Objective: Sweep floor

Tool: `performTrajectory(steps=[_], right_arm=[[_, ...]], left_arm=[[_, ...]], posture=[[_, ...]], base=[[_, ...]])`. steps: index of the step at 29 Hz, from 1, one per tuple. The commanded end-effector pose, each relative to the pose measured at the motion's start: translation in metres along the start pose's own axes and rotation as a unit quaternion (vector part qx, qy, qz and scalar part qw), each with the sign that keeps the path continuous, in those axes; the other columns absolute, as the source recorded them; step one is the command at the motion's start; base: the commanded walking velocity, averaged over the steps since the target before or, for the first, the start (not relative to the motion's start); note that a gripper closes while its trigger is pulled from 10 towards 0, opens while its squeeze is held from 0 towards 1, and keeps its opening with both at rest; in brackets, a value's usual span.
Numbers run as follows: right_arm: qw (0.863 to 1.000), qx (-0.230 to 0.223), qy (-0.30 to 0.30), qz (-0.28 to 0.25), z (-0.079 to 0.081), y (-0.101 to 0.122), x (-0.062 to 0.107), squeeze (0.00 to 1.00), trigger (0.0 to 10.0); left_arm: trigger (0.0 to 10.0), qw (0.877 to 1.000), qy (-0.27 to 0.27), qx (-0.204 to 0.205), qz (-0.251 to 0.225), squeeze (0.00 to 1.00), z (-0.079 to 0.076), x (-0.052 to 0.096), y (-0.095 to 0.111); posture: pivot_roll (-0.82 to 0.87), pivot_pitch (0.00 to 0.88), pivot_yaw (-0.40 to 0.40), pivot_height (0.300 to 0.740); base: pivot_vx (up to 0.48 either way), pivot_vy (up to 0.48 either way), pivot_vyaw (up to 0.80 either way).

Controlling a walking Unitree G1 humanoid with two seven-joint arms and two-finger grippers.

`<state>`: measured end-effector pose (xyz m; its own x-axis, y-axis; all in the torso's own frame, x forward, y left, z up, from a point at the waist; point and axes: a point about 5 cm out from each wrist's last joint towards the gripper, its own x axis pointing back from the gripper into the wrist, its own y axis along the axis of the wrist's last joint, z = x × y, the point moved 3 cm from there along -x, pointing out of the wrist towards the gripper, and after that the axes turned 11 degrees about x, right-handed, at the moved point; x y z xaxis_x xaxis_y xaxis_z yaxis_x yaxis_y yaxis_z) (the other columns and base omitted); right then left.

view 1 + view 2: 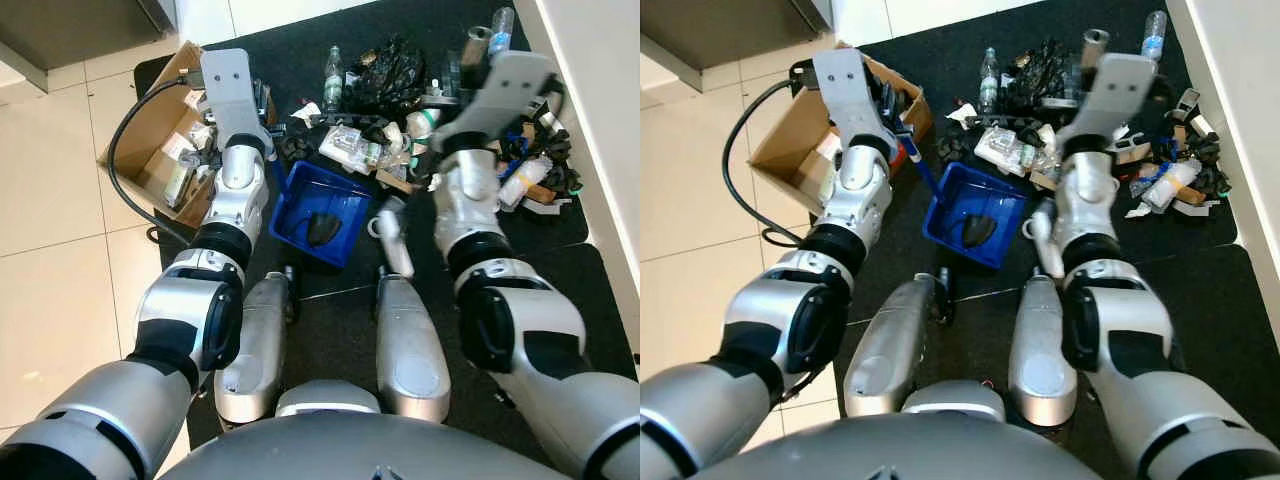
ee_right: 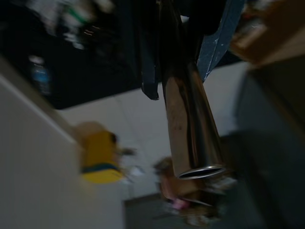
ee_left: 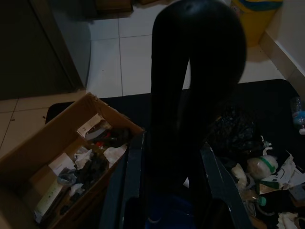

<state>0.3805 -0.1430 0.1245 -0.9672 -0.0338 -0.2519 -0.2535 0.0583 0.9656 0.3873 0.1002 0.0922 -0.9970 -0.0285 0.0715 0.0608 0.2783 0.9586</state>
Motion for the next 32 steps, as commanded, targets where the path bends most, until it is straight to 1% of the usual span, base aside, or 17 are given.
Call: performTrajectory(steps=[1, 3, 7, 10, 11, 12, 15, 16, 18, 19, 20, 21, 22, 25, 27, 29, 32], right_arm=[[0.999, -0.037, 0.006, -0.009, 0.01, 0.001, 0.002, 0.0, 10.0], [0.997, -0.059, 0.041, -0.037, 0.022, 0.01, 0.003, 0.0, 10.0], [0.993, -0.092, 0.051, -0.059, 0.026, 0.019, 0.005, 0.0, 10.0], [0.992, -0.093, 0.037, -0.082, 0.017, 0.028, 0.005, 0.0, 10.0], [0.992, -0.08, 0.028, -0.092, 0.008, 0.032, 0.005, 0.0, 10.0], [0.992, -0.08, 0.028, -0.092, 0.008, 0.032, 0.005, 0.0, 10.0], [0.993, -0.005, -0.009, -0.121, -0.031, 0.046, 0.006, 0.0, 10.0], [0.993, -0.005, -0.009, -0.121, -0.031, 0.046, 0.006, 0.0, 10.0], [0.989, 0.034, -0.043, -0.138, -0.068, 0.057, 0.011, 0.0, 10.0], [0.989, 0.034, -0.043, -0.138, -0.068, 0.057, 0.011, 0.0, 10.0], [0.987, 0.049, -0.06, -0.143, -0.085, 0.062, 0.015, 0.0, 10.0], [0.987, 0.049, -0.06, -0.143, -0.085, 0.062, 0.015, 0.0, 10.0], [0.985, 0.057, -0.077, -0.146, -0.1, 0.066, 0.02, 0.0, 10.0], [0.979, 0.05, -0.126, -0.15, -0.13, 0.071, 0.031, 0.0, 10.0], [0.978, 0.045, -0.139, -0.15, -0.136, 0.071, 0.034, 0.0, 10.0], [0.977, 0.047, -0.16, -0.135, -0.145, 0.065, 0.04, 0.0, 10.0], [0.979, 0.054, -0.169, -0.099, -0.146, 0.047, 0.044, 0.0, 10.0]], left_arm=[[10.0, 1.0, 0.005, -0.004, 0.018, 0.0, 0.006, 0.004, -0.011], [10.0, 1.0, 0.006, -0.003, 0.018, 0.0, 0.006, 0.004, -0.011], [10.0, 1.0, 0.006, -0.002, 0.019, 0.0, 0.006, 0.004, -0.011], [10.0, 1.0, 0.006, -0.002, 0.019, 0.0, 0.006, 0.004, -0.011], [10.0, 1.0, 0.005, -0.002, 0.019, 0.0, 0.006, 0.004, -0.011], [10.0, 1.0, 0.005, -0.002, 0.019, 0.0, 0.006, 0.004, -0.011], [10.0, 1.0, 0.006, 0.003, 0.014, 0.0, 0.006, 0.002, -0.007], [10.0, 1.0, 0.006, 0.003, 0.014, 0.0, 0.006, 0.002, -0.007], [10.0, 1.0, 0.004, 0.016, 0.001, 0.0, 0.009, -0.002, 0.003], [10.0, 1.0, 0.004, 0.016, 0.001, 0.0, 0.009, -0.002, 0.003], [10.0, 1.0, 0.003, 0.021, -0.007, 0.0, 0.011, -0.004, 0.01], [10.0, 1.0, 0.003, 0.021, -0.007, 0.0, 0.011, -0.004, 0.01], [10.0, 0.999, 0.002, 0.028, -0.016, 0.0, 0.014, -0.006, 0.017], [10.0, 0.998, 0.002, 0.042, -0.041, 0.0, 0.021, -0.012, 0.039], [10.0, 0.998, 0.002, 0.044, -0.048, 0.0, 0.023, -0.013, 0.046], [10.0, 0.996, 0.007, 0.057, -0.067, 0.0, 0.028, -0.017, 0.066], [10.0, 0.992, 0.007, 0.073, -0.102, 0.0, 0.033, -0.02, 0.098]], posture=[[0.04, 0.253, 0.123, 0.74], [0.03, 0.249, 0.121, 0.74], [0.02, 0.244, 0.12, 0.74], [0.02, 0.243, 0.12, 0.74], [0.02, 0.239, 0.118, 0.74], [0.02, 0.239, 0.118, 0.74], [0.01, 0.232, 0.119, 0.74], [0.01, 0.232, 0.119, 0.74], [0.01, 0.228, 0.12, 0.74], [0.01, 0.228, 0.12, 0.74], [0.01, 0.223, 0.122, 0.74], [0.01, 0.223, 0.122, 0.74], [0.01, 0.217, 0.124, 0.74], [0.02, 0.211, 0.127, 0.74], [0.02, 0.211, 0.127, 0.74], [0.02, 0.206, 0.131, 0.74], [0.04, 0.193, 0.132, 0.74]], base=[[0.0, 0.0, 0.0], [0.0, 0.0, 0.0], [0.0, 0.0, 0.0], [0.0, 0.0, 0.0], [0.0, 0.0, 0.0], [0.0, 0.0, 0.0], [0.0, 0.0, 0.0], [0.0, 0.0, 0.0], [0.0, 0.0, 0.0], [0.0, 0.0, 0.0], [0.0, 0.0, 0.0], [0.0, 0.0, 0.0], [0.0, 0.0, 0.0], [0.0, 0.0, 0.0], [0.0, 0.0, 0.0], [0.0, 0.0, 0.0], [0.0, 0.0, 0.0]])
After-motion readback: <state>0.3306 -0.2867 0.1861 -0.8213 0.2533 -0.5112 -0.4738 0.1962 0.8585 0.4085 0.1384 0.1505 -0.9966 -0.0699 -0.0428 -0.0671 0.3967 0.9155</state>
